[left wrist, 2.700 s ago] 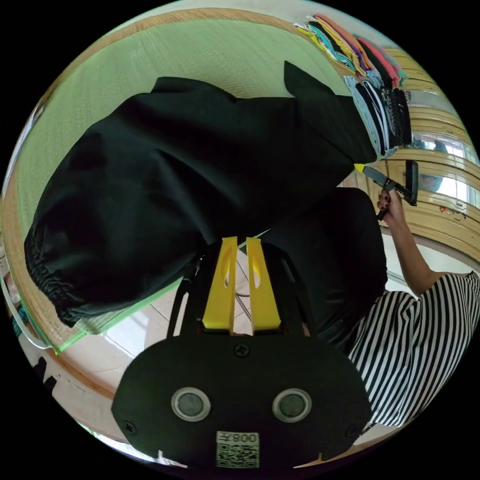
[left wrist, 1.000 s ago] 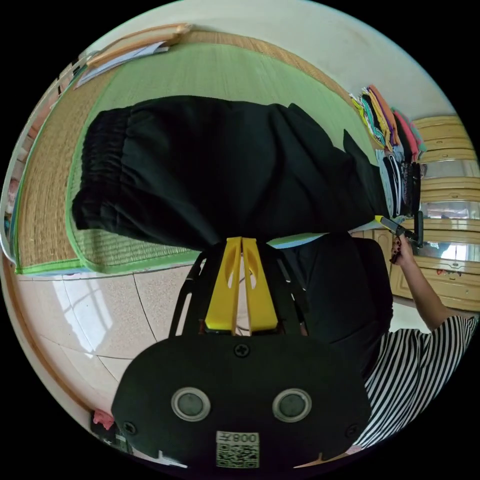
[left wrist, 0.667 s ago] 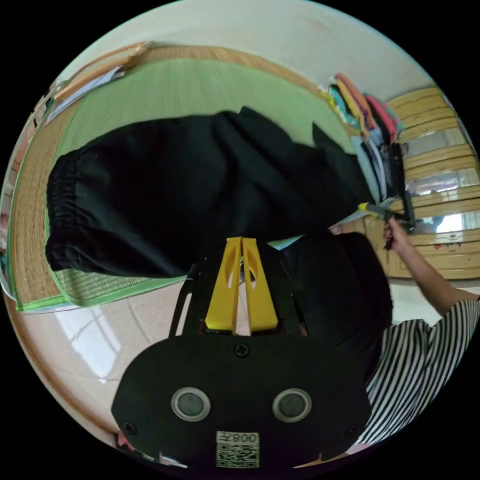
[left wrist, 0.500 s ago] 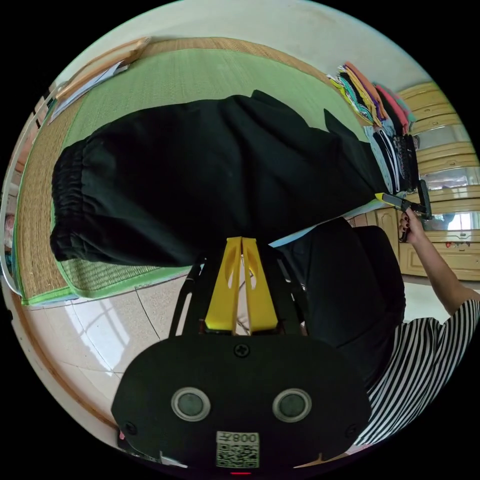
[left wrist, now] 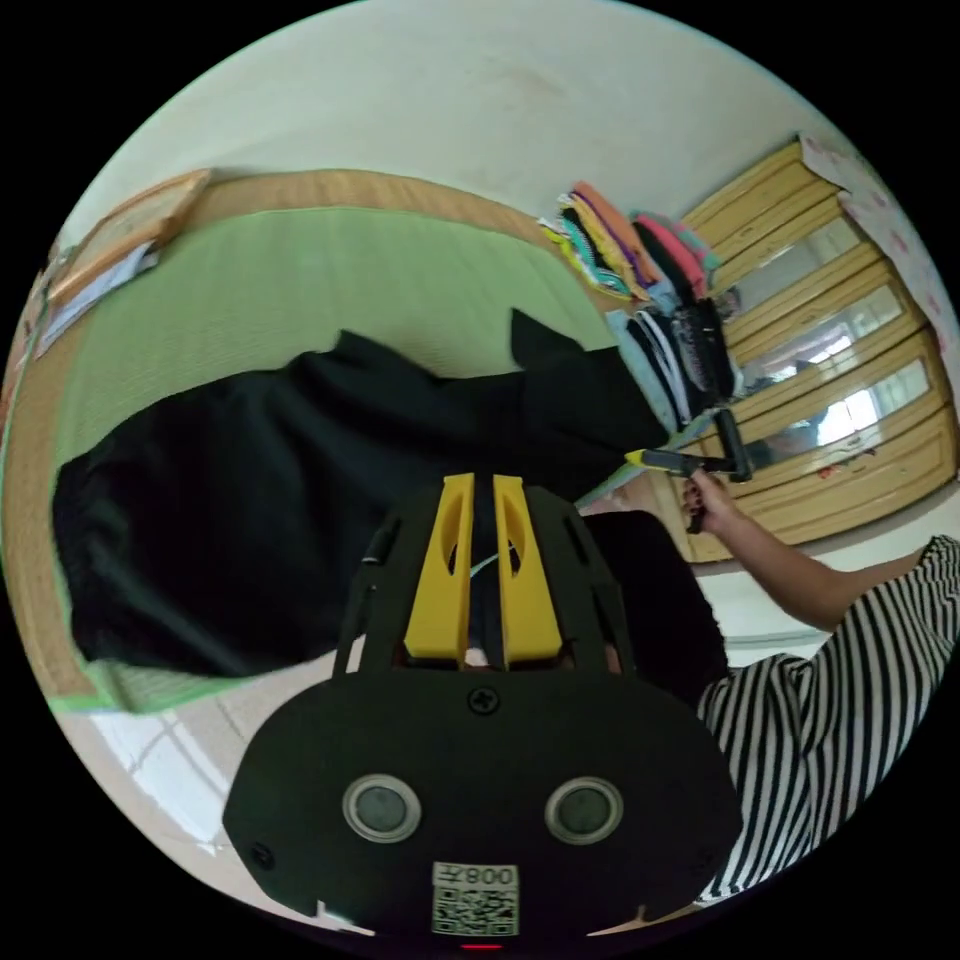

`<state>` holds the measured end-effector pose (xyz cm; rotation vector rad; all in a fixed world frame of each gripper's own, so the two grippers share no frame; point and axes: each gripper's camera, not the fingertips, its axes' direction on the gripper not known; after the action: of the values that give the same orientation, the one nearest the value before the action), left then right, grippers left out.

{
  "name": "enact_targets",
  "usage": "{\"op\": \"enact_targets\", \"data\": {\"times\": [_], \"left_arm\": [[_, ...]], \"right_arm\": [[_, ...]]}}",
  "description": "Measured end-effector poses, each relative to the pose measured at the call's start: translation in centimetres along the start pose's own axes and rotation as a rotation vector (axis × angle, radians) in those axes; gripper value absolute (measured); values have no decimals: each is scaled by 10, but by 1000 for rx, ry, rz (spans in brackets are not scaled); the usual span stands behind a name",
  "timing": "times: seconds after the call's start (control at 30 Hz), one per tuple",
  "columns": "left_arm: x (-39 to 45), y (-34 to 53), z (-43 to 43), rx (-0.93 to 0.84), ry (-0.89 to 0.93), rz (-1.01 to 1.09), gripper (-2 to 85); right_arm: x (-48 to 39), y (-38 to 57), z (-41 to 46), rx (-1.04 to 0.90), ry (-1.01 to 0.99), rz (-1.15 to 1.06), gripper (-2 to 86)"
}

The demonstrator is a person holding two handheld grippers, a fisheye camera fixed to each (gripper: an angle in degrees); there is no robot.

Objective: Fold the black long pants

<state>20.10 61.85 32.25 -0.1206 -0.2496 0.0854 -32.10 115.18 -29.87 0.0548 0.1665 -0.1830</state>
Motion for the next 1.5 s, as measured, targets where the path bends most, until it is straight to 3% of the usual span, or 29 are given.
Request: {"op": "enact_targets", "data": {"times": [0.23,0.57,0.83,1.0,1.33,1.5], "left_arm": [[19,-76,58,-98,189,-126,70],[57,-120,39,-66,320,-210,23],[144,-170,2,-73,433,-90,18],[188,-205,-11,-91,465,-66,18],[261,-263,-53,-88,540,-24,36],[269,-301,-76,-34,424,-108,65]], "right_arm": [[5,13,-11,26,-56,-10,6],[-4,35,-34,72,-58,-29,16],[-148,31,-46,211,128,-518,87],[-190,28,-29,254,222,-623,101],[-176,43,-25,304,265,-558,16],[-153,61,-32,338,219,-518,9]]}}
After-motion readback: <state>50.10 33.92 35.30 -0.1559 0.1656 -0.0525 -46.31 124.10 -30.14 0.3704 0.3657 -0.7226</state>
